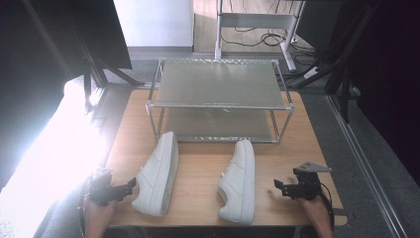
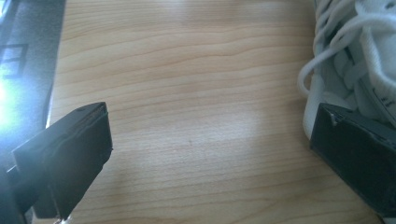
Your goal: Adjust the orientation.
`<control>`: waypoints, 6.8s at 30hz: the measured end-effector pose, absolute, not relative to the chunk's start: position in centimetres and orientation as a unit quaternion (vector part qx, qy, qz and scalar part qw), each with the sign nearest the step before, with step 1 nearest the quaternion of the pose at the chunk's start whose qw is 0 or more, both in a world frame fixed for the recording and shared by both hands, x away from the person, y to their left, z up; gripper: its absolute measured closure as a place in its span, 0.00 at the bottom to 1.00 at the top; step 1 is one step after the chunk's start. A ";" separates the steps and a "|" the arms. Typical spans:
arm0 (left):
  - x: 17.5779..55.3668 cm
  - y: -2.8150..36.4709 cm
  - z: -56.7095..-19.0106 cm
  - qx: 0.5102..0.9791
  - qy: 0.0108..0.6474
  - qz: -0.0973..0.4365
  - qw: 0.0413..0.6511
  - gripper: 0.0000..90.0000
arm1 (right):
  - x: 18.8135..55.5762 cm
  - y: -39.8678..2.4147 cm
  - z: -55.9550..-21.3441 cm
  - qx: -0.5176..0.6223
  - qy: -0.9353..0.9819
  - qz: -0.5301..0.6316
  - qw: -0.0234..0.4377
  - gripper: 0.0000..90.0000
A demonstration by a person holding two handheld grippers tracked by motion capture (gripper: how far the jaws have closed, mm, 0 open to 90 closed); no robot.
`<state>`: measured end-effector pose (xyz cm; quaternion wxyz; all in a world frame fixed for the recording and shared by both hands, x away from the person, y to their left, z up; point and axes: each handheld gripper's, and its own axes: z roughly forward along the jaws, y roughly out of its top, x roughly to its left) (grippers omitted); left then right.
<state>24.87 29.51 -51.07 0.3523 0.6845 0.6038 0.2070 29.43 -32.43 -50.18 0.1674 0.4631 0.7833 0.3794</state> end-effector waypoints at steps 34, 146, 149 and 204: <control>25.5 29.2 -51.1 0.702 0.614 0.191 0.305 0.00 | 29.6 -32.3 -50.4 0.481 0.778 0.372 0.155 0.04; 26.2 23.3 -50.1 0.727 0.546 0.221 0.352 0.00 | 29.0 -29.4 -47.0 0.438 0.787 0.402 0.166 0.02; 26.2 23.3 -50.2 0.728 0.547 0.221 0.348 0.00 | 29.0 -29.0 -46.4 0.434 0.786 0.407 0.168 0.02; 26.3 23.0 -50.3 0.734 0.557 0.209 0.327 0.01 | 28.1 -26.1 -44.4 0.409 0.796 0.411 0.175 0.00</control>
